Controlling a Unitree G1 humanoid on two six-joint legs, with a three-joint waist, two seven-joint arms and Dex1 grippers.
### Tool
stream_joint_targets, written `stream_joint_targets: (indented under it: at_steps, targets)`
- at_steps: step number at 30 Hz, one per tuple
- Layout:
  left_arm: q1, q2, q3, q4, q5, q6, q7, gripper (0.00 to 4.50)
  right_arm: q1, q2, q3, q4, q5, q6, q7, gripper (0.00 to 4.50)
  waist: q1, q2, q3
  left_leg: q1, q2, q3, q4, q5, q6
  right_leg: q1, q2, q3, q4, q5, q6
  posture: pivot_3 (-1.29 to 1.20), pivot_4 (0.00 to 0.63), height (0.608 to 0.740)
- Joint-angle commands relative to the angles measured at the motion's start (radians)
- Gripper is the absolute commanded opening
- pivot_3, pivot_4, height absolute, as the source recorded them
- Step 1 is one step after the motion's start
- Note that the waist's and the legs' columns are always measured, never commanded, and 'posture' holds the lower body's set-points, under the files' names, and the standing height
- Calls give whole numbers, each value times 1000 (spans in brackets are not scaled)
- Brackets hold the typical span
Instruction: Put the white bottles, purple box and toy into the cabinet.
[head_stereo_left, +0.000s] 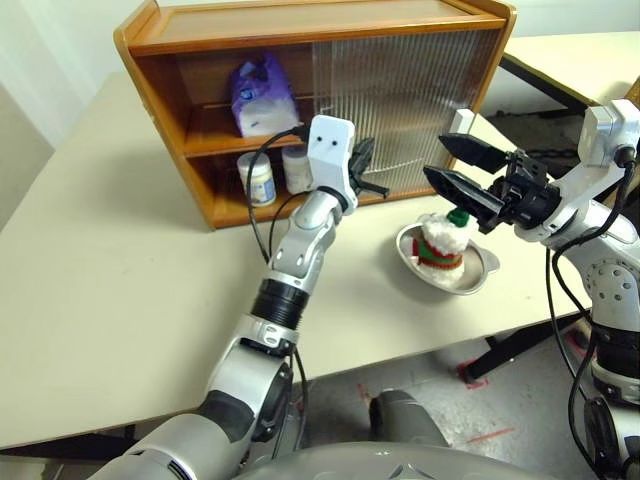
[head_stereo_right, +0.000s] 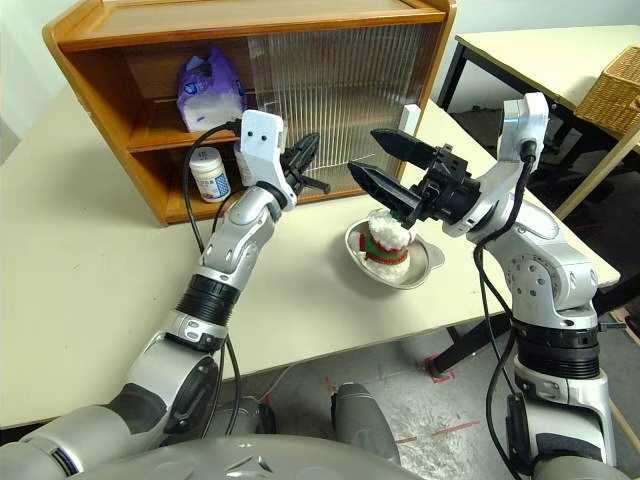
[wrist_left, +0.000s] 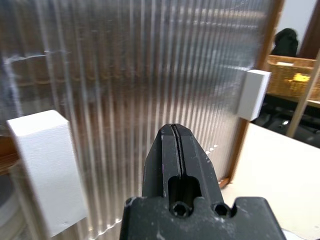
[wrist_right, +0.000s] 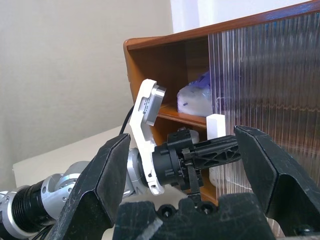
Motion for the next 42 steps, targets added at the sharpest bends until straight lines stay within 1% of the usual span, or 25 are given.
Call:
stream_joint_targets:
  at_steps: [1,7,17,23,42]
  targets:
    - [22,9,19,-2,25,0,33,45,-8,-11,-10,0,9,7,4,4500,0,0,0,0,0,0,0,0,0,0,0,0,0,0,0,-123,0,740]
    - [36,38,26,-18,65,-4,70,45,-15,-14,-4,10,9,7,10,4500,1,0,0,0,0,0,0,0,0,0,0,0,0,0,0,-113,0,740]
    - [60,63,66,-68,77,37,130,45,-37,-6,8,39,1,0,27,4500,1,0,0,0,0,0,0,0,0,0,0,0,1,0,0,-88,0,740]
    - [97,67,70,-127,92,61,166,45,-39,-3,12,46,-1,-1,36,4500,2,0,0,1,0,0,0,0,0,0,0,0,1,0,0,-77,0,740]
    - [198,111,148,-341,93,191,255,45,-68,9,34,83,-16,-4,80,4500,9,0,0,1,1,-1,0,0,0,0,0,0,2,1,0,-25,0,740]
